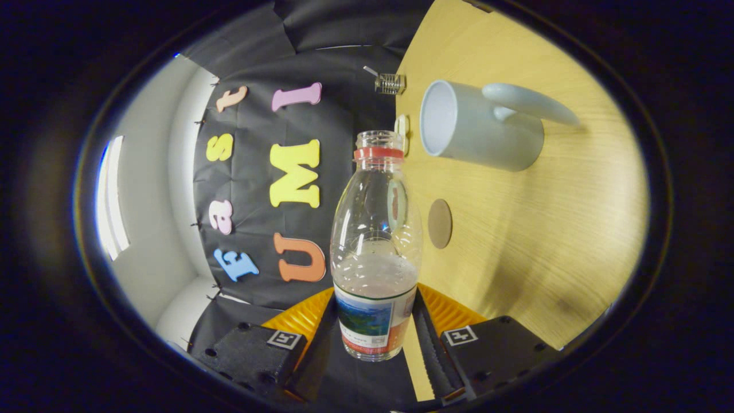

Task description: Take the bottle from table, then pour the juice into the cup, finally place the bottle on the coaster

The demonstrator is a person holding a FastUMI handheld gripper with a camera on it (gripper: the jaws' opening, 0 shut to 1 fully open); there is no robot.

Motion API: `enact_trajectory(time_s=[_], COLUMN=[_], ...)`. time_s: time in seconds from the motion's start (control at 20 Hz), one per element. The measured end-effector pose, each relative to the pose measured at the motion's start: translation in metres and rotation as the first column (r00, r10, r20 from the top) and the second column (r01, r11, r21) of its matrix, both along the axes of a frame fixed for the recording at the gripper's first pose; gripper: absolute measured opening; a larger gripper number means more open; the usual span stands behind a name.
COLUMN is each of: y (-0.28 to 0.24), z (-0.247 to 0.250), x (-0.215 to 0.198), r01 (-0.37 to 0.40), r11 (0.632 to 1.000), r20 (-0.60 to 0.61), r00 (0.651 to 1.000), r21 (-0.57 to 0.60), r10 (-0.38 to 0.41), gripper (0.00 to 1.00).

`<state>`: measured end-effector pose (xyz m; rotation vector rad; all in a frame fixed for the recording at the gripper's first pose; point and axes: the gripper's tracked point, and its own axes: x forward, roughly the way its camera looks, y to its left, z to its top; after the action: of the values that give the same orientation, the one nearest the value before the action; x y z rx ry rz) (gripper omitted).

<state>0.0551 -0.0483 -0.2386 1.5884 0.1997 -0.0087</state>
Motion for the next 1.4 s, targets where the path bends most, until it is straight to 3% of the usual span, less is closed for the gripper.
enact_trajectory(time_s=[1.4], y=[-0.018], z=[0.032], x=[0.021], r01=[0.032], r11=[0.967], r20=[-0.008], r00=[1.000], r21=[0.253], r10=[-0.030], gripper=[0.75])
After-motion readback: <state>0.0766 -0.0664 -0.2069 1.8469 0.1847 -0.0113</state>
